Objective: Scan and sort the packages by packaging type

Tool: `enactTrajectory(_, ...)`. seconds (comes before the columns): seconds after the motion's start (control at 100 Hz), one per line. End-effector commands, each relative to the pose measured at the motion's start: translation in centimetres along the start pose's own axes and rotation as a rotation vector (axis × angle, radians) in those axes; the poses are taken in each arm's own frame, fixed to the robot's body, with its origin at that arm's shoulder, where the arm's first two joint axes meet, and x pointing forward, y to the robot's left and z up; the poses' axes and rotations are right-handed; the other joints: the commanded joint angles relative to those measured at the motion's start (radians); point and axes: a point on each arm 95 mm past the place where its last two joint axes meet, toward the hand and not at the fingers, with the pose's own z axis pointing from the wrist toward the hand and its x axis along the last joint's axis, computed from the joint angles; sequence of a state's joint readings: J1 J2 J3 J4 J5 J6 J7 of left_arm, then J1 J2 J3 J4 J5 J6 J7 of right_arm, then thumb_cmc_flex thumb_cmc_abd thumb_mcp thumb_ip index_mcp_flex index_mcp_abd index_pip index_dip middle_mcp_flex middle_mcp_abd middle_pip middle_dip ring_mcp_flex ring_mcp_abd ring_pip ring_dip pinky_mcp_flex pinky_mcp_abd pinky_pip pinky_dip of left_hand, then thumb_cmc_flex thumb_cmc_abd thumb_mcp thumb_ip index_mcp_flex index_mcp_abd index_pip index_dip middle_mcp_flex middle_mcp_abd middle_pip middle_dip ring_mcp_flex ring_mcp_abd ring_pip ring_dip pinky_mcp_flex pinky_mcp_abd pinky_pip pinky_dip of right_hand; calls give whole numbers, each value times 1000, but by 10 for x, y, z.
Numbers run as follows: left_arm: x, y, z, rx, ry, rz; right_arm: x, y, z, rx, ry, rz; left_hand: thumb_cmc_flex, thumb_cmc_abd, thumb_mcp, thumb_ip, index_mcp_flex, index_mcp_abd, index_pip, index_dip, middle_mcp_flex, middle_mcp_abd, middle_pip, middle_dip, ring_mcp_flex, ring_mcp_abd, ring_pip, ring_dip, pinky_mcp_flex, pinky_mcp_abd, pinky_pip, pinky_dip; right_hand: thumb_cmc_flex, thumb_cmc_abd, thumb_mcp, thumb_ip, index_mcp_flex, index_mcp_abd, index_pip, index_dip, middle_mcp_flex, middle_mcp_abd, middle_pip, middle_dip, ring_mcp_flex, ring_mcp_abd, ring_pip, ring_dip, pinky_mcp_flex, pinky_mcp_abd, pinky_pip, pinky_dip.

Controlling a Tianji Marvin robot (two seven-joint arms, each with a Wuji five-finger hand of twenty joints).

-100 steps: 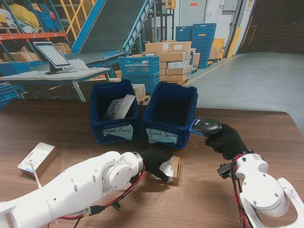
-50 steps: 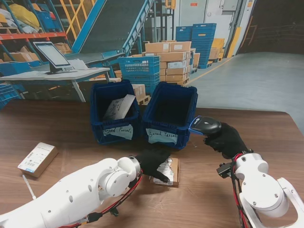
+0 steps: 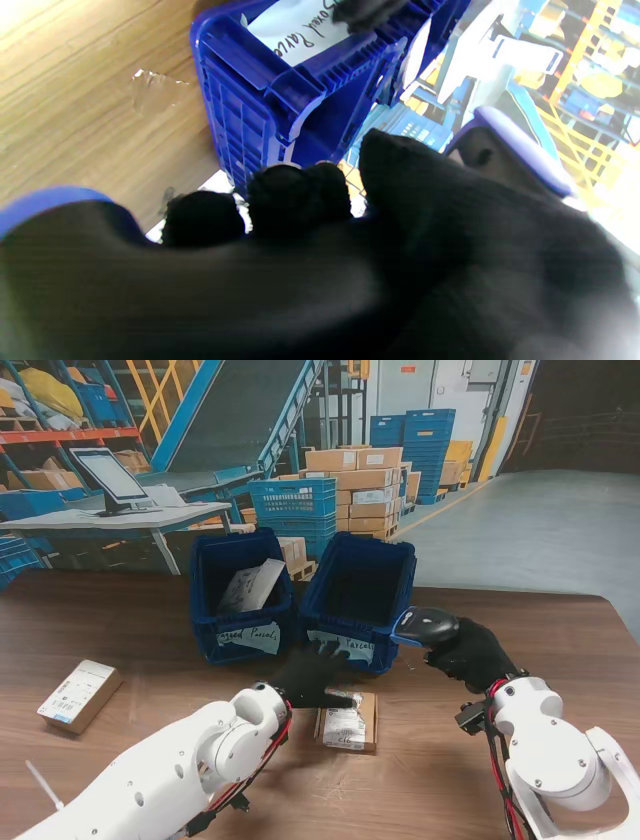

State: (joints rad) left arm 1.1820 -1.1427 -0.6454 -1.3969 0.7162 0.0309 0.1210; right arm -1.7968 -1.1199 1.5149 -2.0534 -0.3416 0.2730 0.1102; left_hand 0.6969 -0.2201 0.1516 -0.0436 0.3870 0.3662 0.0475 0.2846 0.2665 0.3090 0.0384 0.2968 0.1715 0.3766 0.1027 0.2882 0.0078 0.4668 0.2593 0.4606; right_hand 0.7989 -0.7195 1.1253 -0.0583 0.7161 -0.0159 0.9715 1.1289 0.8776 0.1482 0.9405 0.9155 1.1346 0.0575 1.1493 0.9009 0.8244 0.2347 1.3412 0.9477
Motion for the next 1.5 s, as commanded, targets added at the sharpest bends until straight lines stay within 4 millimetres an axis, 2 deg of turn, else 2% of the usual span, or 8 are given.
enactTrajectory(0.0, 4, 9, -1, -14, 5, -39, 8, 4, 3, 7, 16, -24, -42, -27, 101, 25, 46, -20, 9, 16, 46, -7, 9, 21, 47, -1, 17, 22, 13, -9, 37, 1, 104, 77, 144, 28, 35, -66, -1, 0, 8, 17, -4, 7, 23, 0, 30, 12, 10, -1, 55, 20)
enactTrajectory(0.04, 2, 10, -3, 11, 0, -61, 10, 4, 4, 21, 20, -40, -64, -40, 165, 15, 61, -24, 10, 17, 61, -9, 10, 29, 59, -1, 19, 29, 15, -10, 55, -12, 104, 77, 145, 28, 35, -67, 0, 0, 8, 15, -3, 7, 24, 1, 30, 12, 11, -1, 56, 20)
enactTrajectory(0.37, -6, 10, -16, 118, -26, -165, 13, -2, 16, 137, 42, -164, -42, -50, 204, 17, 118, -34, 25, 19, 124, -7, 21, 32, 98, 1, 34, 32, 22, -1, 89, -14, 100, 82, 144, 32, 33, -73, 1, 1, 8, 10, -2, 6, 25, -9, 28, 11, 13, -8, 53, 17)
enactTrajectory(0.86, -12, 0, -28, 154, -29, -230, -6, -26, 24, 360, 79, -340, -33, -48, 213, 15, 134, -41, 27, 18, 142, -8, 23, 35, 104, 2, 35, 32, 18, 1, 104, -26, 93, 90, 143, 36, 28, -82, 7, 0, 6, 1, 0, 4, 27, -16, 25, 11, 18, -18, 50, 14)
enactTrajectory(1.3, -10, 2, -32, 169, -24, -259, -21, -44, 17, 527, 126, -378, -30, -44, 208, 15, 135, -41, 27, 18, 139, -10, 21, 35, 95, 5, 29, 30, 12, 3, 102, -35, 90, 94, 141, 40, 24, -85, 10, -4, 5, -3, 2, 0, 26, -22, 19, 9, 21, -23, 43, 10)
enactTrajectory(1.49, -10, 2, -32, 169, -16, -266, -26, -52, 21, 592, 126, -367, -28, -45, 207, 15, 135, -42, 27, 18, 138, -10, 21, 35, 91, 4, 27, 30, 11, 2, 98, -37, 88, 96, 141, 41, 23, -85, 12, -5, 4, -4, 3, 0, 25, -23, 20, 10, 20, -24, 44, 10)
